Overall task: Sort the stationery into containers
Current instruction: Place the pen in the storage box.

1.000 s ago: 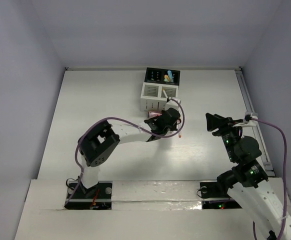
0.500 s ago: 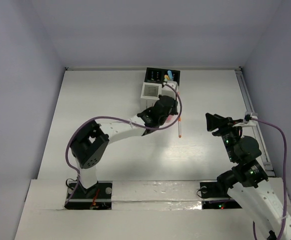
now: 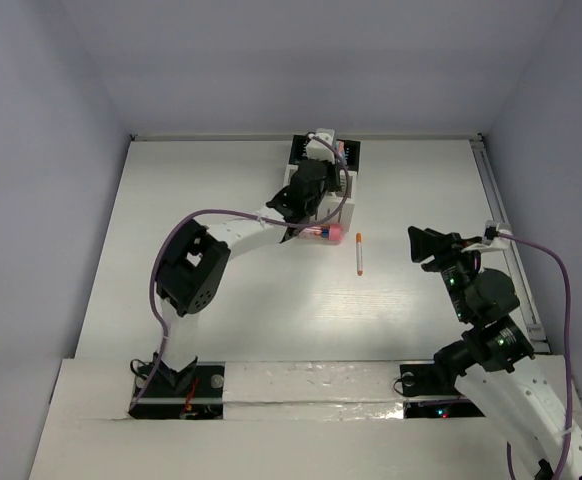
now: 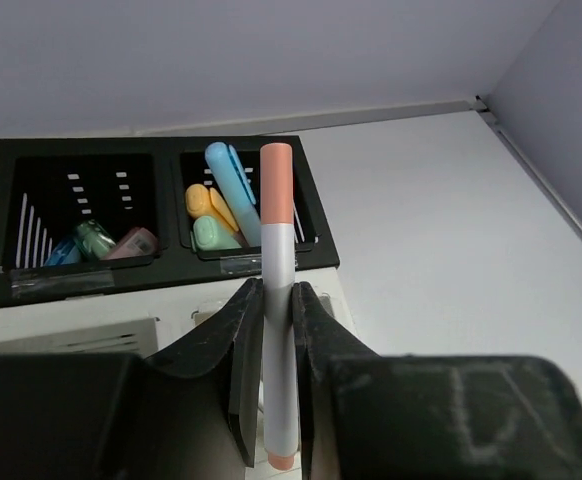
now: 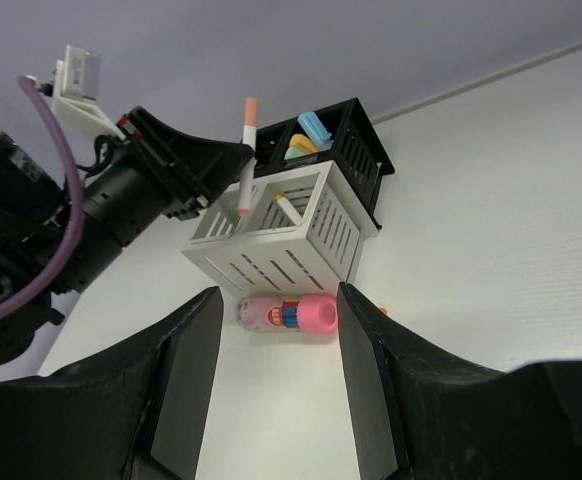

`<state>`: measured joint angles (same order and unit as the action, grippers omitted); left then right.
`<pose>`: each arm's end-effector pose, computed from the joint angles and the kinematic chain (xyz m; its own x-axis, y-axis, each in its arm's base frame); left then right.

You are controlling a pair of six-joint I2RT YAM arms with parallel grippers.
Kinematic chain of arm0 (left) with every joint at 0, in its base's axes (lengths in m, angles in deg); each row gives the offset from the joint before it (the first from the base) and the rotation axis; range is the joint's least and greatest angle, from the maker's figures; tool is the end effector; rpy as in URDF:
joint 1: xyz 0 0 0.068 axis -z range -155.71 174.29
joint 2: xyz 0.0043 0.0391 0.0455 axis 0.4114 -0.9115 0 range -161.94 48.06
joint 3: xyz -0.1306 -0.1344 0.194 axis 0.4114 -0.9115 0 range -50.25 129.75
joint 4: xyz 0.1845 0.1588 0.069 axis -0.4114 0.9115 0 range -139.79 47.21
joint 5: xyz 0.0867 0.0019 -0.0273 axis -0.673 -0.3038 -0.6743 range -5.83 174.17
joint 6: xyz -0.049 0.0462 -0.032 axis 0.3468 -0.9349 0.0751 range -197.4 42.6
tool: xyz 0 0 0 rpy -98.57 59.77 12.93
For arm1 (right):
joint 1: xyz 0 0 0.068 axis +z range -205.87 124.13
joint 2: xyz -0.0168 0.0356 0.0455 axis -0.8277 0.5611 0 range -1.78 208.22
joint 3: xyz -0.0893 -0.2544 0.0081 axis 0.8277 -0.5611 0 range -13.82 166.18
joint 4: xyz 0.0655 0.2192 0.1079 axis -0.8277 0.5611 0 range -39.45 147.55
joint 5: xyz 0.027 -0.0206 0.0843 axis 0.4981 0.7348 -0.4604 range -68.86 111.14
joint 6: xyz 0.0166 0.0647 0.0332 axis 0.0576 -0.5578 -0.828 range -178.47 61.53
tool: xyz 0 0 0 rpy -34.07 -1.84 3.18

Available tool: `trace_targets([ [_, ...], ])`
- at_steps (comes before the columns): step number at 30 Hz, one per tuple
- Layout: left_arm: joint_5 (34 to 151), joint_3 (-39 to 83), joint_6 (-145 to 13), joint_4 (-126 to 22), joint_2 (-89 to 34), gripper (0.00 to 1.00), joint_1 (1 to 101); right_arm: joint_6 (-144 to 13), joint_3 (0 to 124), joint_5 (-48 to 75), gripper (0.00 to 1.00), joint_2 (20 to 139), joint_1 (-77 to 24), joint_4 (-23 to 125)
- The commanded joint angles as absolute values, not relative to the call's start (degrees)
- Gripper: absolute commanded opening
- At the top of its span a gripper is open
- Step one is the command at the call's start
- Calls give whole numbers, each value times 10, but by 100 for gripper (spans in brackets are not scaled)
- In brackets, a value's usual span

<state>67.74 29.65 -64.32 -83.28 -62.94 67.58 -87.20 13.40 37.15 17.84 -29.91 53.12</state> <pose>0.3618 -0.3165 0.2921 -0.0727 -0.2298 -0.9705 0.4473 0.8623 -0.2376 0.1280 0.0430 0.3035 -0.0144 0.5070 -0.8618 -0.1903 0.8448 0.5001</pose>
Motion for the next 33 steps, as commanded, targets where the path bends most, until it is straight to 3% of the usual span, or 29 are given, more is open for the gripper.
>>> trace_targets([
  [1,697,316,-688,-913,-636,0,682,-870,140,364,55,179,-297,512],
  [14,674,283,-735,-1041,-673,0,676,-873,135,356,55,190,-297,486],
  [33,676,281,-717,-1057,-710,0,671,-872,134,356,55,189,-297,484],
])
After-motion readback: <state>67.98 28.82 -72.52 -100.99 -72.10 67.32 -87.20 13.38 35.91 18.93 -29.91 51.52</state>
